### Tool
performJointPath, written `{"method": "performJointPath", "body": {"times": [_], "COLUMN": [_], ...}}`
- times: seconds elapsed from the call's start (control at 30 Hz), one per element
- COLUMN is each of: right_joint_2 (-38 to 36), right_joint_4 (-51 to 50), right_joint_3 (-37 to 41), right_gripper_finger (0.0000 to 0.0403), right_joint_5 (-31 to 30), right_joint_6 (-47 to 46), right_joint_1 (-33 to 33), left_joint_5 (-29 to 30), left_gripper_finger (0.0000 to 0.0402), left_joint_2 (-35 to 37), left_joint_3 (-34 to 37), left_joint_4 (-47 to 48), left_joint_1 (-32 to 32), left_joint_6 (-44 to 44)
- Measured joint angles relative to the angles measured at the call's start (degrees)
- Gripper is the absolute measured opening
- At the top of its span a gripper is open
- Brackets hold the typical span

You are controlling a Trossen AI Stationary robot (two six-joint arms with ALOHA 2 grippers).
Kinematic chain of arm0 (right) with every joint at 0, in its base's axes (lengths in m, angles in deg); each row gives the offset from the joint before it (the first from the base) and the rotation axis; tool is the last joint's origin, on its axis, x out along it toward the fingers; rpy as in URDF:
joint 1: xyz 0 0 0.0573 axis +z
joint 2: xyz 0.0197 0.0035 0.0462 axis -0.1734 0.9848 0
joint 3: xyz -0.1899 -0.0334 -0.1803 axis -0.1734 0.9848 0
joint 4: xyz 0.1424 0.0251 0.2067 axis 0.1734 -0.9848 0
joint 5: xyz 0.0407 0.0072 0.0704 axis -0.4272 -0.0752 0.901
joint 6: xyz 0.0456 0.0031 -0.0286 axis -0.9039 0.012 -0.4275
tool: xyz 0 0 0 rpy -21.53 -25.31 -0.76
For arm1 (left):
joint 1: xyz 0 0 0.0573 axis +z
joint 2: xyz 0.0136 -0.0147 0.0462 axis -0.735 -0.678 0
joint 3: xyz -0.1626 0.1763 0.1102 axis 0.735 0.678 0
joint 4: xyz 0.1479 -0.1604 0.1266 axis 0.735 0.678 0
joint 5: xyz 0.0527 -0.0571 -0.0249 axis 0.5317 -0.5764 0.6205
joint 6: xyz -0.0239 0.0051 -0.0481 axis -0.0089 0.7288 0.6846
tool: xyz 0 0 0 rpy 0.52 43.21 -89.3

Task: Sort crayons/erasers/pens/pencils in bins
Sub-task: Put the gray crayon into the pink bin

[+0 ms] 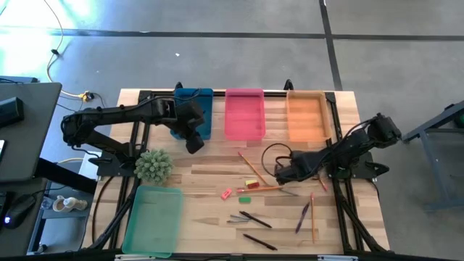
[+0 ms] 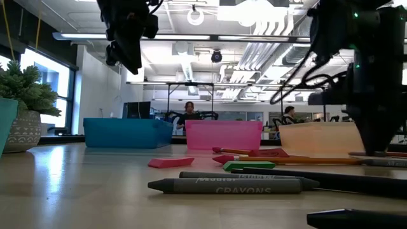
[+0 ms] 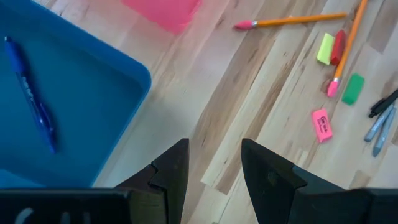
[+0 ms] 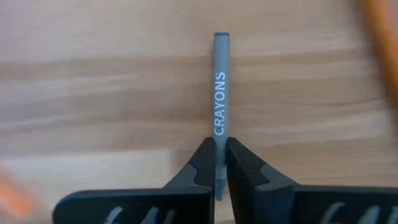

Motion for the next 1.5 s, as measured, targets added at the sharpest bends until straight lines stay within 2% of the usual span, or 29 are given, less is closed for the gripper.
{"method": "performJointPath", "body": {"times": [0.27, 0.67, 1.0, 1.1, 1.5], "right_joint_2": [-0.11, -0.13, -0.15, -0.2, -0.07], "right_joint_4": [5.06, 6.61, 7.57, 10.38, 24.82], "right_joint_3": [-5.38, -15.48, -20.61, -21.04, -21.04], "right_gripper_finger": [0.0001, 0.0001, 0.0001, 0.0001, 0.0001], "right_joint_5": [-2.41, -13.28, -15.05, -15.05, -13.07], "right_joint_6": [9.22, 23.59, 42.19, 49.57, 81.78], "right_joint_1": [0.58, -2.23, -11.95, -15.69, -28.04], "left_joint_5": [0.0, 0.14, 0.16, 0.18, 0.9], "left_gripper_finger": [0.0133, 0.0133, 0.0133, 0.0133, 0.0133], "left_joint_2": [0.83, 2.8, 2.82, 2.8, 2.8], "left_joint_3": [0.0, 0.0, 0.0, 0.0, 0.0], "left_joint_4": [1.67, 2.07, 2.13, 1.33, 0.06], "left_joint_1": [1.77, 3.28, 2.64, 2.64, 2.64], "left_joint_6": [-2.49, -3.43, -2.98, -2.65, 8.52]}}
